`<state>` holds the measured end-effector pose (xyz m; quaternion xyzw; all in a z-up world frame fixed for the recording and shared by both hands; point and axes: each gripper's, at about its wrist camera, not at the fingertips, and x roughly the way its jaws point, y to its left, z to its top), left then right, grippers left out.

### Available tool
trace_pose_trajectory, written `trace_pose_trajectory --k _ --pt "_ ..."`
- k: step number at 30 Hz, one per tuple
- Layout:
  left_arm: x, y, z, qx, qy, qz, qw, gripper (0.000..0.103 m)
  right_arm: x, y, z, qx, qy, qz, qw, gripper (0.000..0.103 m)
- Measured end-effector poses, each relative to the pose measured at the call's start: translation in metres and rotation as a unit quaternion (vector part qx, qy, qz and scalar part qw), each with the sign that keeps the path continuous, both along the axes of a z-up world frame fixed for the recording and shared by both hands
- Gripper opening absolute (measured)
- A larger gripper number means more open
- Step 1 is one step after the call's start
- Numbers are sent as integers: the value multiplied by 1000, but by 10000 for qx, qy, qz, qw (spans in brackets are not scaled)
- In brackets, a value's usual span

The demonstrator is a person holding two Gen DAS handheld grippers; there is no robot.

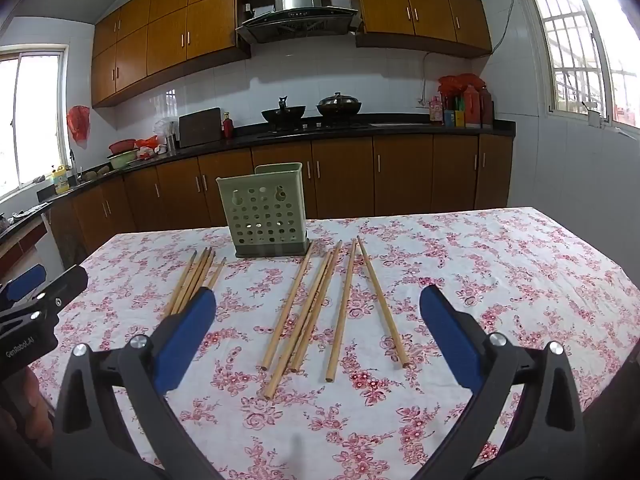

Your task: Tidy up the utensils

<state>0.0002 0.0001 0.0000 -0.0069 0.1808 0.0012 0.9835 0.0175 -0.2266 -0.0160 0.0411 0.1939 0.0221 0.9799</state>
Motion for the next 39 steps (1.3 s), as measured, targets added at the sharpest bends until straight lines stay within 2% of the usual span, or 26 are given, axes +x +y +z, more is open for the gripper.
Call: trace_pose_trajectory --k 39 --pt "-2 0 0 -15 24 -4 10000 101 0 2 -4 50 66 -19 10000 99"
